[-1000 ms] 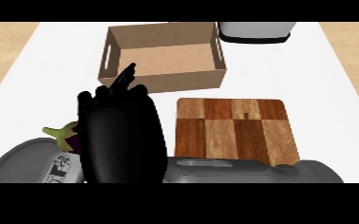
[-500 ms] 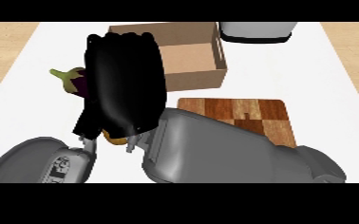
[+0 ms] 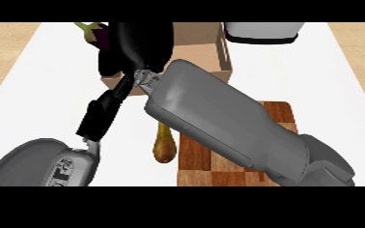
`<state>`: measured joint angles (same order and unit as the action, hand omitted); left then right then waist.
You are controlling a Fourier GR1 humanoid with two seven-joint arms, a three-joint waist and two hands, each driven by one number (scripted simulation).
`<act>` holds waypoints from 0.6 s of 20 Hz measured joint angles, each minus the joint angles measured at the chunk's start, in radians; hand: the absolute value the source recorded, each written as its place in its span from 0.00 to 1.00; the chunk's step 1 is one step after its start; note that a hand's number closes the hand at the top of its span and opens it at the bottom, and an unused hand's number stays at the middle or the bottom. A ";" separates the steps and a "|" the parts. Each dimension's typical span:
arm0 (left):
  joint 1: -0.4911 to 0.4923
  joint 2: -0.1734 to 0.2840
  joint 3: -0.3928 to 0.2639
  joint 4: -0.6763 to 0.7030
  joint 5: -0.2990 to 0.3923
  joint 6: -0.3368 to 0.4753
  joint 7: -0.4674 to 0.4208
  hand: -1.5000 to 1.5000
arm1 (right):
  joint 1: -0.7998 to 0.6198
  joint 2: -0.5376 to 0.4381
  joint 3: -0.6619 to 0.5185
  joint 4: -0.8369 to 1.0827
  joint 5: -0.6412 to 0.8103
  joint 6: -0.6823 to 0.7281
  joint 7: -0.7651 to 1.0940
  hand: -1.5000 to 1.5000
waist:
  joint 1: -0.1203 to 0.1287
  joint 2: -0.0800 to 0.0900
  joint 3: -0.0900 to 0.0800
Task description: Pick the eggplant from the cutting board and place it in the cardboard box
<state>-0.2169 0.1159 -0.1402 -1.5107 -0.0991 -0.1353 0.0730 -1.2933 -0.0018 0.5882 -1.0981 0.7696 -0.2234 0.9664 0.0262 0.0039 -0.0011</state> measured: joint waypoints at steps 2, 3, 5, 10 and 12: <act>0.007 0.006 0.005 0.000 0.002 -0.008 -0.008 0.50 | -0.022 0.000 -0.008 0.074 -0.006 -0.024 -0.024 1.00 | 0.002 0.001 0.000; -0.006 0.000 0.001 0.004 -0.004 -0.004 -0.003 0.50 | -0.034 0.001 -0.011 0.121 -0.012 -0.038 -0.045 1.00 | 0.005 0.002 0.000; -0.003 0.003 0.003 -0.004 -0.004 -0.009 -0.002 0.50 | -0.046 0.001 -0.004 0.189 -0.023 -0.056 -0.071 1.00 | 0.007 0.003 0.000; -0.008 -0.002 -0.001 0.000 -0.004 -0.022 -0.010 0.50 | -0.057 0.002 0.027 0.363 -0.066 -0.139 -0.150 1.00 | 0.022 0.007 -0.001; -0.022 -0.005 0.001 0.000 -0.006 -0.021 0.002 0.50 | -0.051 0.002 0.036 0.420 -0.090 -0.164 -0.184 1.00 | 0.026 0.009 -0.001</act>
<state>-0.2391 0.1109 -0.1391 -1.5109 -0.1046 -0.1558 0.0755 -1.3440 -0.0002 0.6245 -0.6779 0.6793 -0.3878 0.7823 0.0526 0.0130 -0.0016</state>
